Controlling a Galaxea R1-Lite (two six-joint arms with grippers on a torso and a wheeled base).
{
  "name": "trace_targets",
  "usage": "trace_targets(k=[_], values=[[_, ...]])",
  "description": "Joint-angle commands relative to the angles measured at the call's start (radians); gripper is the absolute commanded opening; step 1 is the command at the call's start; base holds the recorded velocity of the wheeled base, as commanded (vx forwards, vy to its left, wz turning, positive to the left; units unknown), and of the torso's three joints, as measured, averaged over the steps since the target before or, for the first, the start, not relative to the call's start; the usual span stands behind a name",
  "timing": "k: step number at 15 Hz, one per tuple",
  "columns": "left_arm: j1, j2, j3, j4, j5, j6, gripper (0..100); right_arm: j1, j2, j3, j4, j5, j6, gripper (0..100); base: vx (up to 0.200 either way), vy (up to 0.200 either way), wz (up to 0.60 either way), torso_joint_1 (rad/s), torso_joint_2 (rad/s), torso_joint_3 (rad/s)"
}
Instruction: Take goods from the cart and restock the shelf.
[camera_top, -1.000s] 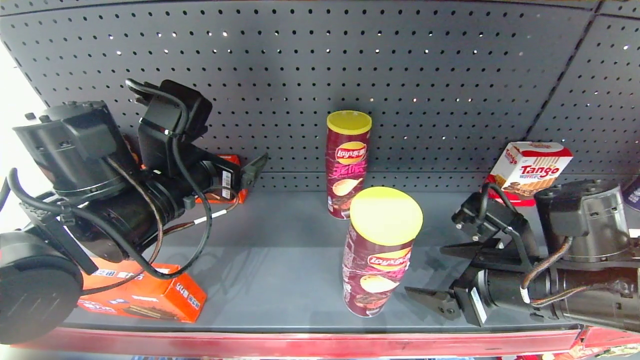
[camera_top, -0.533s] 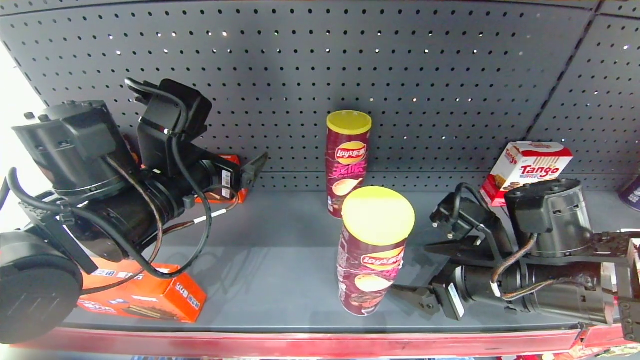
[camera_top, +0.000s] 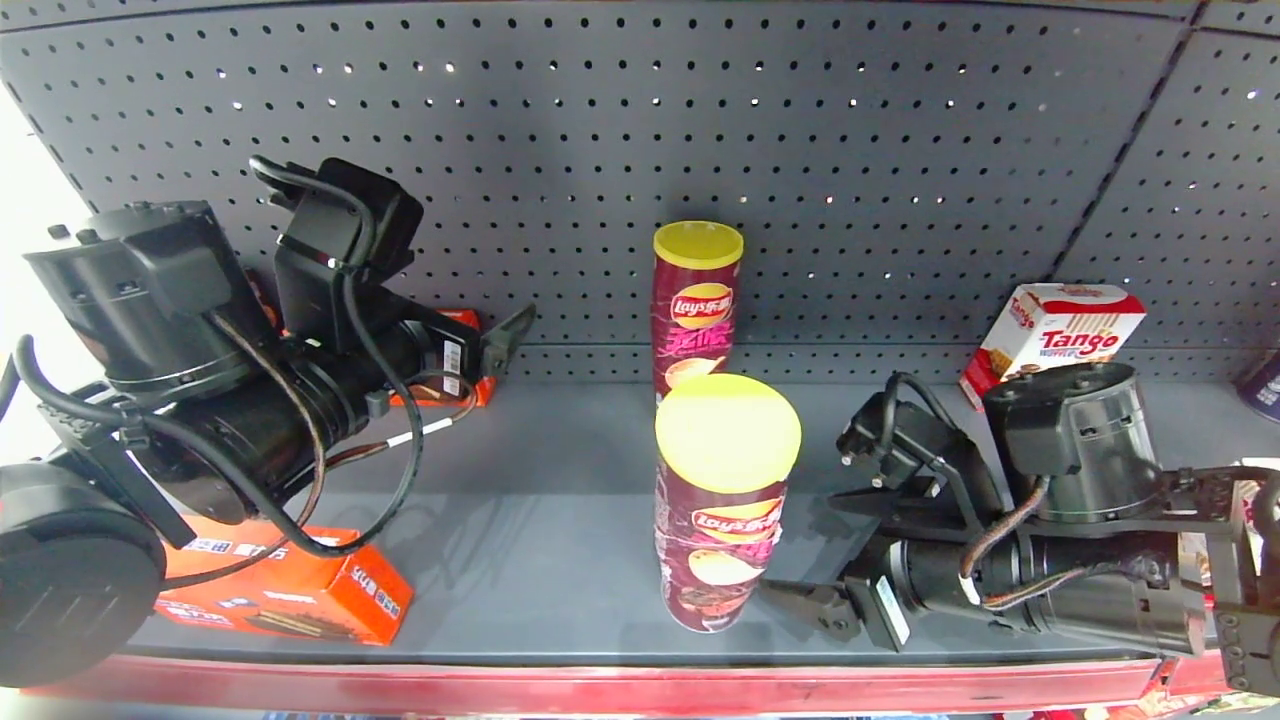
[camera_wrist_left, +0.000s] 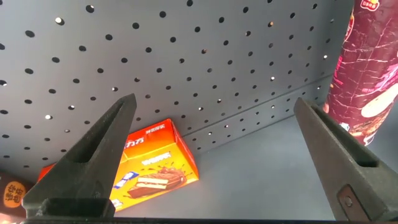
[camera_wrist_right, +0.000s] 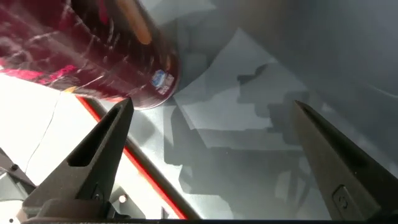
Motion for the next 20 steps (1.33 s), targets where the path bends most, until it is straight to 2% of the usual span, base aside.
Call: trace_targets(k=[1,9,13,15,18,19,20], values=[[0.000,0.001,0.001,-0.001,0.000,0.000,100,0.005,-0.001,-0.001,-0.001,0.001,0.000,100,0.000,0.000,0.00,0.000,0.00,0.000],[0.002,-0.002,0.009,-0.001,0.000,0.000,100,-0.002,-0.012,0.010,-0.001,0.001,0.000,100,0.000,0.000,0.00,0.000,0.00,0.000],[0.003,-0.002,0.013,-0.001,0.000,0.000,100,-0.052,-0.064,0.030,-0.001,0.001,0.000,100,0.000,0.000,0.00,0.000,0.00,0.000],[0.013,-0.089,0.030,0.013,-0.001,-0.006,100,-0.150,-0.190,0.036,-0.001,-0.001,0.004,100,0.000,0.000,0.00,0.000,0.00,0.000],[-0.001,-0.284,0.107,0.064,-0.003,0.002,100,-0.329,-0.412,0.084,-0.001,0.002,0.004,100,0.000,0.000,0.00,0.000,0.00,0.000],[-0.010,-0.436,0.193,0.111,0.005,0.031,100,-0.414,-0.575,0.144,-0.001,0.001,0.004,100,0.000,0.000,0.00,0.000,0.00,0.000],[-0.009,-0.537,0.260,0.134,0.008,0.051,100,-0.444,-0.670,0.185,0.001,-0.001,0.004,100,0.000,0.000,0.00,0.000,0.00,0.000]])
